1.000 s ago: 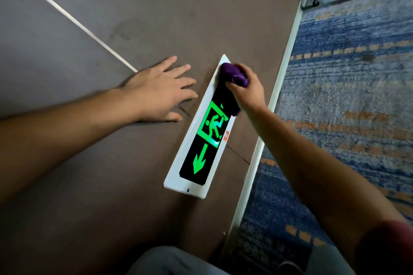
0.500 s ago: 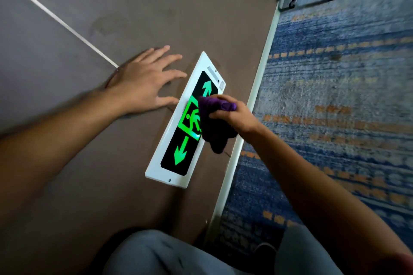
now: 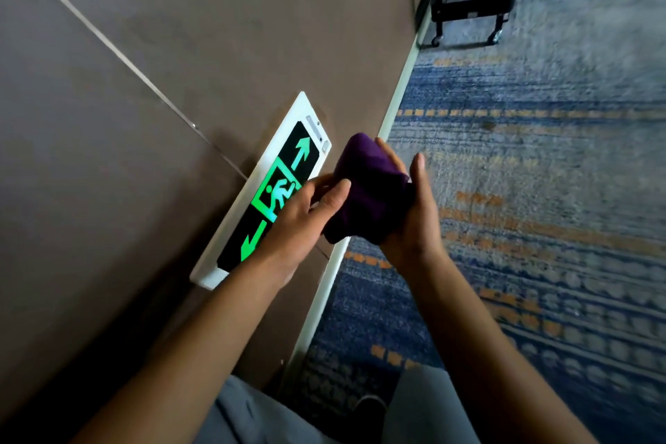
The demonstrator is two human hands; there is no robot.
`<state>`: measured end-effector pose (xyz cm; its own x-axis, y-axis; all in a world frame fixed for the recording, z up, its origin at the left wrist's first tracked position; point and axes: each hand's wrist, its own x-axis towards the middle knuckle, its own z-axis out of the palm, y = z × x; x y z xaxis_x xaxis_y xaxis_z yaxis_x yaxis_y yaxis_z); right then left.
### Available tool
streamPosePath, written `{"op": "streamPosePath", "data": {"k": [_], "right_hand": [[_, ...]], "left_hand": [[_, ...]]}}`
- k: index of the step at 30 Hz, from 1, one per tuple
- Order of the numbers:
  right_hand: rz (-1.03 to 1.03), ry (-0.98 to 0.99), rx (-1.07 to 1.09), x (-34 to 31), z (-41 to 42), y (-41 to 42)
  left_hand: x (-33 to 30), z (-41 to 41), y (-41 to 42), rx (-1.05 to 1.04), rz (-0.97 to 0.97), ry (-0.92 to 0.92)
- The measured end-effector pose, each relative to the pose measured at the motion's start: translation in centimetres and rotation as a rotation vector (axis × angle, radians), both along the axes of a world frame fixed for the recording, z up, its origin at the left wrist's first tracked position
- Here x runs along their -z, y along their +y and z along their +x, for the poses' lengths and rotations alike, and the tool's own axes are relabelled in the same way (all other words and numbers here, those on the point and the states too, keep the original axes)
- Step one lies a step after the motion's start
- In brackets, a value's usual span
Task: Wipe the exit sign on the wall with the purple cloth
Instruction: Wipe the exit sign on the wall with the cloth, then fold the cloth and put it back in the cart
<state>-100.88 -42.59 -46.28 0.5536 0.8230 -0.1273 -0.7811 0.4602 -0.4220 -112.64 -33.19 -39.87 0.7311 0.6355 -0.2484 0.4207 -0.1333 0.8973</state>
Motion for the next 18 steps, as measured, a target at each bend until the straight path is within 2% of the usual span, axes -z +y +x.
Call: {"op": "streamPosePath", "data": {"k": [5, 9, 14, 18], "right_hand": [[-0.049, -0.096, 0.110, -1.0, -1.2, -1.1], [-0.062, -0.178, 0.168, -2.3, -1.1, -2.2], [-0.408, -0.716, 0.571, -1.4, -0.7, -4.4], [-0.537, -0.730, 0.579, 0.8, -1.4, -5.9]], "left_hand": [[-0.2, 0.1, -0.8, 0.023, -0.190, -0.061], [-1.1, 0.3, -1.0, 0.011, -0.205, -0.128], [-0.4, 0.6, -1.8, -0.187, -0.216, -0.227], [-0.1, 1.1, -2.8, -0.168, -0.247, -0.282]]}}
